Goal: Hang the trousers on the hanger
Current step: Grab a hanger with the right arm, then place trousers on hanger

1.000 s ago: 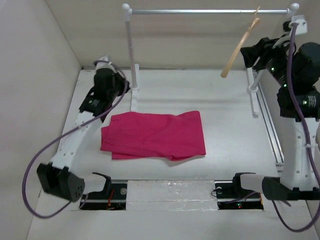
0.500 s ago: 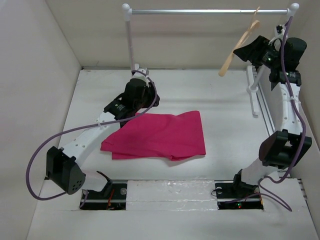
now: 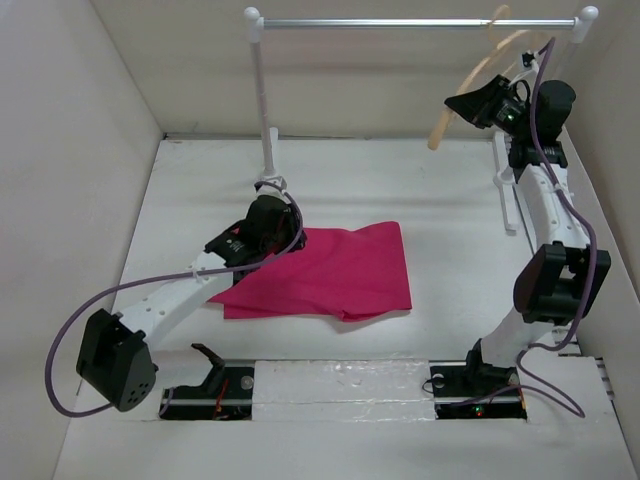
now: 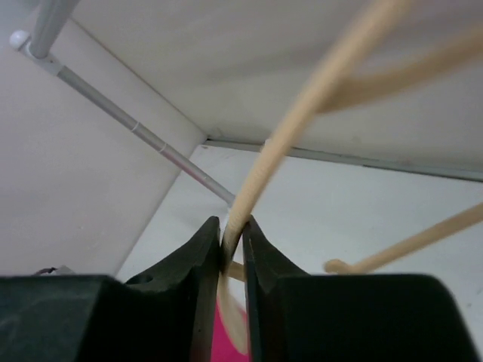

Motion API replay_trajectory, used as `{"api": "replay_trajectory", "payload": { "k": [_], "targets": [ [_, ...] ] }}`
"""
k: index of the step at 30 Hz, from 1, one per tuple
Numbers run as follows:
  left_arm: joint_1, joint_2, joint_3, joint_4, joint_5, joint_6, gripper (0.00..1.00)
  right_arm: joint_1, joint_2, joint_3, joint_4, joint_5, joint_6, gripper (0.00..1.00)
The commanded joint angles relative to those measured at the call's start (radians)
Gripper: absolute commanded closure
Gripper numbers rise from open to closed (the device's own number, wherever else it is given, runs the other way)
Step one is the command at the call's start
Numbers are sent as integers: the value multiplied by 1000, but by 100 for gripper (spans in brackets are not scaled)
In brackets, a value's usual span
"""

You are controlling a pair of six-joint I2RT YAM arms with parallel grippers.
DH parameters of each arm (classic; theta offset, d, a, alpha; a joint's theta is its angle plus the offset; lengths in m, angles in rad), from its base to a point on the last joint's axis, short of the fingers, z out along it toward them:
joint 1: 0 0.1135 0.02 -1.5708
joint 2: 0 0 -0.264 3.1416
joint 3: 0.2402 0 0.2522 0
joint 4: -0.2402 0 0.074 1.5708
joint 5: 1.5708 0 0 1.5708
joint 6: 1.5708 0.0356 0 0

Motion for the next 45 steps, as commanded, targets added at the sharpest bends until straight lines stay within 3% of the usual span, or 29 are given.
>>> {"api": "replay_trajectory", "payload": {
  "k": [1,2,5,10,17,22,24,28,32,34,40,45],
  "targets": [
    [-1,-88,21,-7,-66,-24,70,18,-57,3,126,-3,-6,82],
    [-1,-91,45,-20,-83,-22,73,18,-69,-2,126,-3,-16,91],
    [-1,-88,119,-27,-132,18,75,18,-111,-19,148,1,-19,100],
    [-1,16,303,-61,-126,91,76,9,-180,-60,131,-31,-22,100],
    [-1,135,547,-21,69,116,72,-22,-312,-276,60,-109,-127,100],
    [-53,255,784,-50,80,162,69,-40,-335,-350,-28,-160,-238,100],
    [-53,332,854,-70,144,164,68,-54,-326,-344,-56,-190,-276,100],
    [-168,416,1006,-95,124,187,67,-63,-309,-330,-172,-200,-374,100],
    [-291,459,991,-40,106,165,63,-63,-361,-402,-320,-149,-508,100],
    [-320,456,905,44,106,109,62,-63,-387,-495,-387,-119,-551,100],
    [-375,465,698,219,77,-11,59,-63,-533,-810,-447,-97,-658,100],
    [-427,524,595,322,31,-46,55,-63,-616,-956,-489,-134,-700,100]
  ]
}}
